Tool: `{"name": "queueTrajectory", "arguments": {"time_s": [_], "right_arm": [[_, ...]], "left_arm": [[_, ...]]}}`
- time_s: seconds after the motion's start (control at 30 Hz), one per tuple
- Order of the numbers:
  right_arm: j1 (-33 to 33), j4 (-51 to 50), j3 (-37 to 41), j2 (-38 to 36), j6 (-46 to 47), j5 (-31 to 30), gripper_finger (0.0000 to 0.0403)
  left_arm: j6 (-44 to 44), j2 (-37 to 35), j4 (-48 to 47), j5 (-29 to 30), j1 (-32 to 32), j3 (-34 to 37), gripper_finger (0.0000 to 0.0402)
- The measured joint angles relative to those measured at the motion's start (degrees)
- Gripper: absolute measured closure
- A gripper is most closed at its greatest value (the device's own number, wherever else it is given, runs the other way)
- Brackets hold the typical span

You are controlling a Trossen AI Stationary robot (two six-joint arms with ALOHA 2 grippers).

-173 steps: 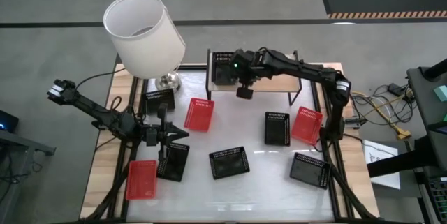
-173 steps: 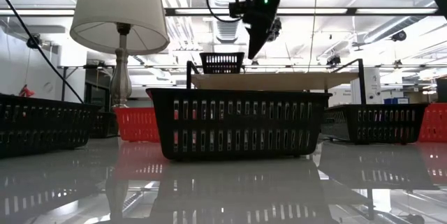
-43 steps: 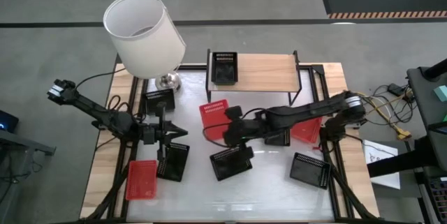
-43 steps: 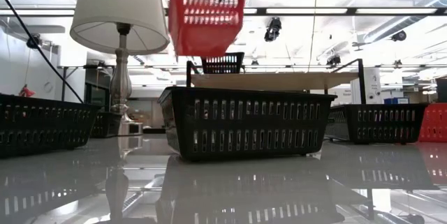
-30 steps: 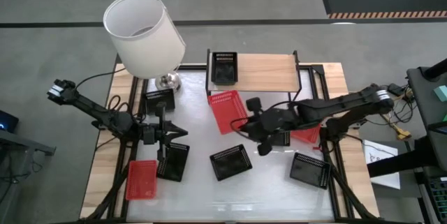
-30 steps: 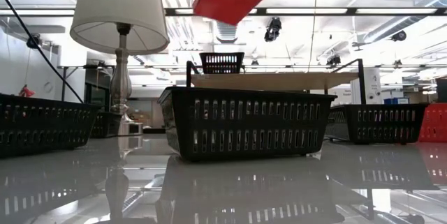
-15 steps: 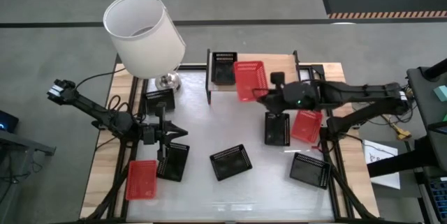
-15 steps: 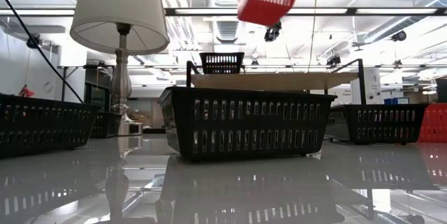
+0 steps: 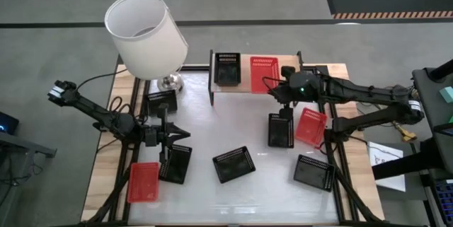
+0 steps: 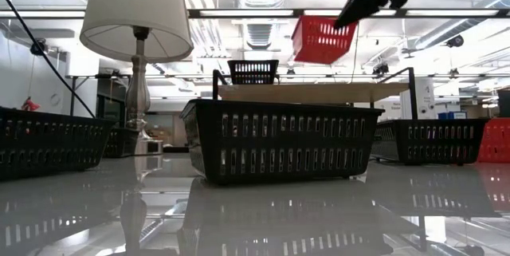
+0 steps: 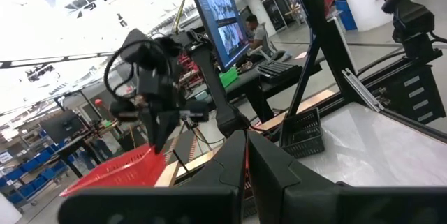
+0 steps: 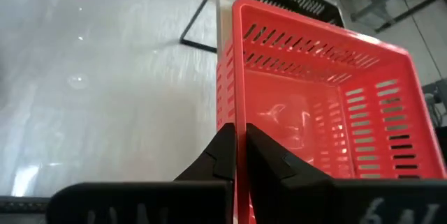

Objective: Stack baskets on shelf by color
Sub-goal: Put the red bin on the shelf

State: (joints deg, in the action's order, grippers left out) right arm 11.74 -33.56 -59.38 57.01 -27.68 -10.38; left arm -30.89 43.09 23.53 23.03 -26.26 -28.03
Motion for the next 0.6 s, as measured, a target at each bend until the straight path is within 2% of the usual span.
{"name": "queueTrajectory", "arguments": {"time_s": [0.3,0.6], "right_arm": [[4.7,7.6,5.2,1.3,-1.6,5.9,0.0394],[7.4,10.2,5.4,4.3,-3.7,6.1,0.0394]], "left_arm": [[0.0,0.0,0.0,0.0,0.0,0.0,0.0402],[0.0,0.0,0.0,0.0,0.0,0.0,0.0402]]}}
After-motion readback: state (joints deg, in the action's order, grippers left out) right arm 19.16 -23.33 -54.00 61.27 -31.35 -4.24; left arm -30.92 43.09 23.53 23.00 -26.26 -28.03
